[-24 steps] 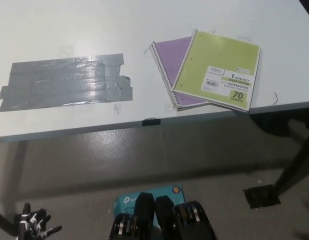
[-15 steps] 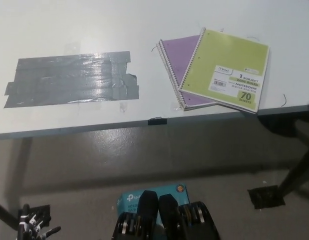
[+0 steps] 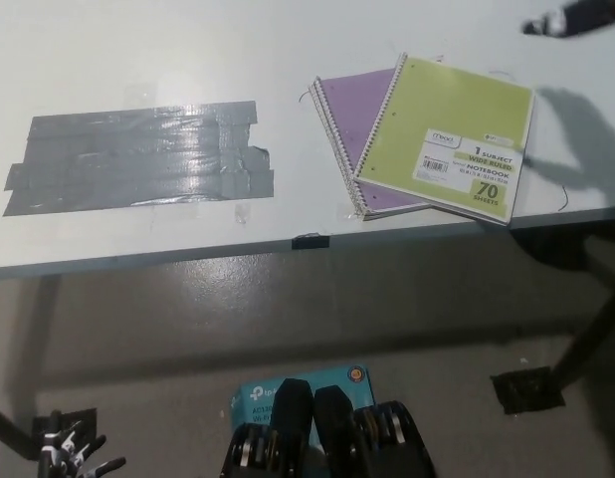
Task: The robot uses its right hand to align two notebooks stacked together until they are fully overlapped
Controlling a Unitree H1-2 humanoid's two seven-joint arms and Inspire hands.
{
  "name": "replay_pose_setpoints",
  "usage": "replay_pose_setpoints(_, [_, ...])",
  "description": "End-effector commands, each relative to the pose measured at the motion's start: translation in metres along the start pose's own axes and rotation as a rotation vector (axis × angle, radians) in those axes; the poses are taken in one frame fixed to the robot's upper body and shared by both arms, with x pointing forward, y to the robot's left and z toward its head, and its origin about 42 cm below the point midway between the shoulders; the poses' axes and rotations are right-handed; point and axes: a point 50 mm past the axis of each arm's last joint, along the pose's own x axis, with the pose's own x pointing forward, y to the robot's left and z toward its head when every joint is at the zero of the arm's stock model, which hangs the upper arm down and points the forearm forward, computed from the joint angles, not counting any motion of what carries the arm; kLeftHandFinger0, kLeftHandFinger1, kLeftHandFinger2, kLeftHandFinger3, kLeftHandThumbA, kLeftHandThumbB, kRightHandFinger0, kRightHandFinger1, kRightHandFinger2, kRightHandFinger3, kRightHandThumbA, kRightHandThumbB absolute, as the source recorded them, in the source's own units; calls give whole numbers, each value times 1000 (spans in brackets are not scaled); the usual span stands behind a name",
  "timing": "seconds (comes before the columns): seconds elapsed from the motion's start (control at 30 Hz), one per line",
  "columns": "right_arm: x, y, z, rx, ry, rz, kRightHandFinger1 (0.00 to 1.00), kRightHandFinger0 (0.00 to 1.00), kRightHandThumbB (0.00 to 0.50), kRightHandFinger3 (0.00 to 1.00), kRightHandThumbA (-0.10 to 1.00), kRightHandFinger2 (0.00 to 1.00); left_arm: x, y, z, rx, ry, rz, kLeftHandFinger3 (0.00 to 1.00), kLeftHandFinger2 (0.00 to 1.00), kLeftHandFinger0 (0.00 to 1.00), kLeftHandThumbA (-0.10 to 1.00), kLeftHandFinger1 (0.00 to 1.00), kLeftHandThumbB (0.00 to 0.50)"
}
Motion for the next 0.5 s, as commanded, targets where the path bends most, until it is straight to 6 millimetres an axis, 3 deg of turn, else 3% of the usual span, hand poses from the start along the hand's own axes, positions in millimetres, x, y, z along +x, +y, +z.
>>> replay_pose_setpoints(0.0, [27,-27,38,-93,44,-69,1000,1000,375,1000,1000,1000,-2,2,9,28,-21,-23,1000,936,623,1000,733,419])
replay_pose_setpoints(0.13, [45,-10,41,-7,85,-56,1000,1000,348,1000,1000,1000,-3,-2,8,36,-28,-30,1000,904,604,1000,733,409])
replay_pose_setpoints(0.23, [57,2,40,0,120,-70,1000,1000,382,1000,1000,1000,-2,-3,7,37,-25,-33,1000,894,595,1000,700,406])
replay_pose_setpoints(0.27, [64,14,38,14,148,-66,1000,1000,386,1000,1000,1000,-7,-3,2,36,-16,-29,1000,889,578,1000,703,408])
replay_pose_setpoints(0.4, [68,30,33,84,176,-82,1000,1000,358,1000,1000,1000,-7,-6,1,52,-15,-36,1000,887,607,1000,741,414])
replay_pose_setpoints(0.47, [68,50,28,116,193,-65,1000,1000,368,1000,1000,1000,-7,-8,3,63,-29,-41,1000,875,597,1000,719,407])
